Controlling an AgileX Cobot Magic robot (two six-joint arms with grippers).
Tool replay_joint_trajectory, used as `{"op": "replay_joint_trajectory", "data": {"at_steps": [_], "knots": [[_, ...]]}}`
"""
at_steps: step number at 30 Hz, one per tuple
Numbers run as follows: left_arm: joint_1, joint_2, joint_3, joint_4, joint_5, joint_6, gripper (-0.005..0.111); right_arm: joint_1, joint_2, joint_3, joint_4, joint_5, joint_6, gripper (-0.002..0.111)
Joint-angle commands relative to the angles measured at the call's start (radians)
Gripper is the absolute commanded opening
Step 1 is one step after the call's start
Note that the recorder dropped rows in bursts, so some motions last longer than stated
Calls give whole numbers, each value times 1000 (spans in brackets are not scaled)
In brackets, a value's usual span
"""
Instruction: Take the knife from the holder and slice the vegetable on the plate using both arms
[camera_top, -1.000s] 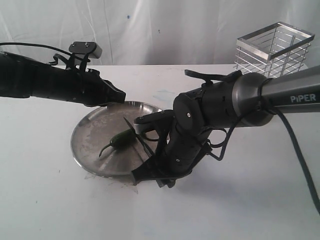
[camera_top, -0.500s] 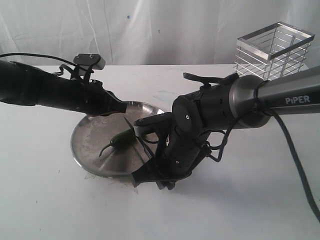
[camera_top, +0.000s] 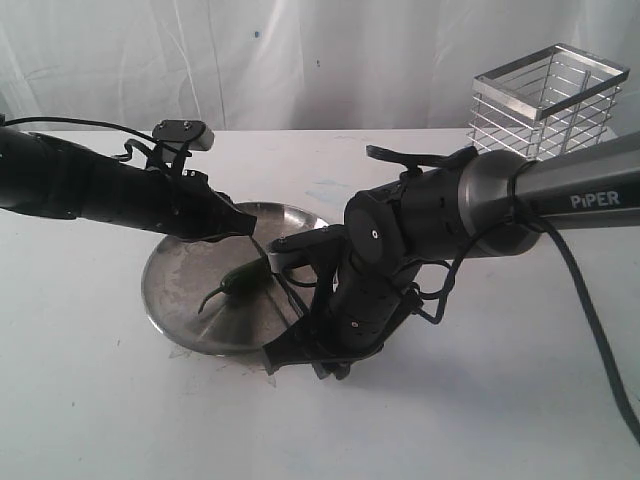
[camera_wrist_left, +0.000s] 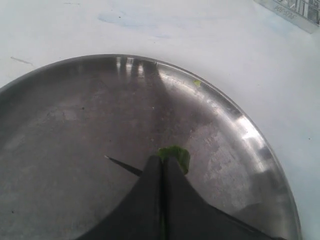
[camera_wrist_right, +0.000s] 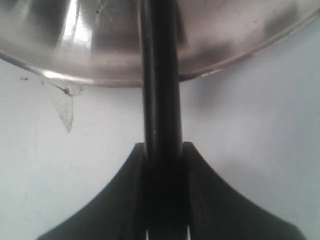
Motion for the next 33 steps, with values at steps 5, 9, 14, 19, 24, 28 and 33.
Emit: {"op": "replay_joint_trajectory", "data": {"at_steps": [5,9,14,19,24,28,33], "knots": [[-1,-3,-5,-60,23,4,0,-8,-2,5,3,2,-6,0],[-1,13,-25,-100,23,87,0,-8,-2,5,5,5,-6,0],[-1,58,-45,-102,50,106,0,-8,-2,5,6,18,-6,0],[-1,93,-45,-118,73,152,0,-8,-2,5,6,18,-6,0],[-1,96,-45,-118,69,159,0,-8,-2,5,6,18,-6,0],[-1,101,-45,-125,69,159,0,-8,-2,5,6,18,-6,0],[-2,101,-70,-134,117,159,0,-8,-2,5,6,18,-6,0]]}}
